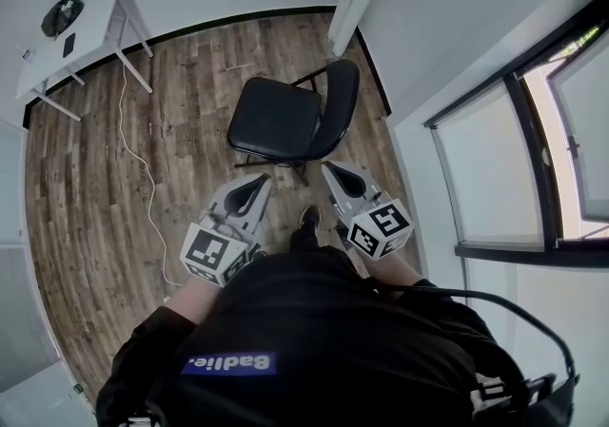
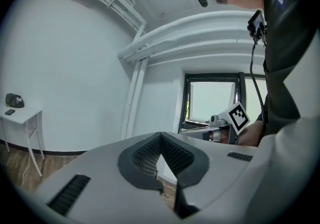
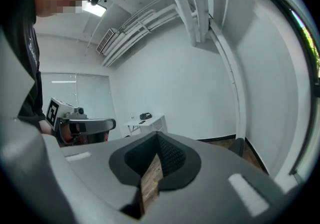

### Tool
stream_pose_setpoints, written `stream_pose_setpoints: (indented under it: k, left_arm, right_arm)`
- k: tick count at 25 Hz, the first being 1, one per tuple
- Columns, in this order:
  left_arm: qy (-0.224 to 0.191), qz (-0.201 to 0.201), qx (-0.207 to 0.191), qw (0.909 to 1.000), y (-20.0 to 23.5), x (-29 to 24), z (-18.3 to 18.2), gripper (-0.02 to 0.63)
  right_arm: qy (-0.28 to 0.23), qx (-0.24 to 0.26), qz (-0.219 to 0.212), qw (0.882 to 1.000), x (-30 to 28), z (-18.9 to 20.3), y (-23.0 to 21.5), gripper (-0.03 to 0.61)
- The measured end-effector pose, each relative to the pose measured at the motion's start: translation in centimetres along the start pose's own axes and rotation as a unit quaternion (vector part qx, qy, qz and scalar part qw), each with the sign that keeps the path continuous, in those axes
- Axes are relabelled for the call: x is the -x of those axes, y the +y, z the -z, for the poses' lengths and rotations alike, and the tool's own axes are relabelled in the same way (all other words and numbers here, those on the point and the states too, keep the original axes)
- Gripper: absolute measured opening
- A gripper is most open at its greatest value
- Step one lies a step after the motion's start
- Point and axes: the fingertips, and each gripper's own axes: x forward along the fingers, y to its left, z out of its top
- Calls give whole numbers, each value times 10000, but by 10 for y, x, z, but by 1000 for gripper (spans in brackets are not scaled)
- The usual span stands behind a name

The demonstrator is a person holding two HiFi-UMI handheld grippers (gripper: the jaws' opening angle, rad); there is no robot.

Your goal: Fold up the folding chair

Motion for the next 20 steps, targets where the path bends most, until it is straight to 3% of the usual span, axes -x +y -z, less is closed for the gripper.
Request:
stream_pose_setpoints:
  k: [11,20]
  left_arm:
    - [74,-481,108,9988,53,-143,-22,0]
    - [191,-753,152,9969,97,-176,-19,0]
  right_arm:
    - [375,-247,-484,9978,-57,-15,-149,-5]
    - [670,-417,-614,9950,-96,-2,-192,-5]
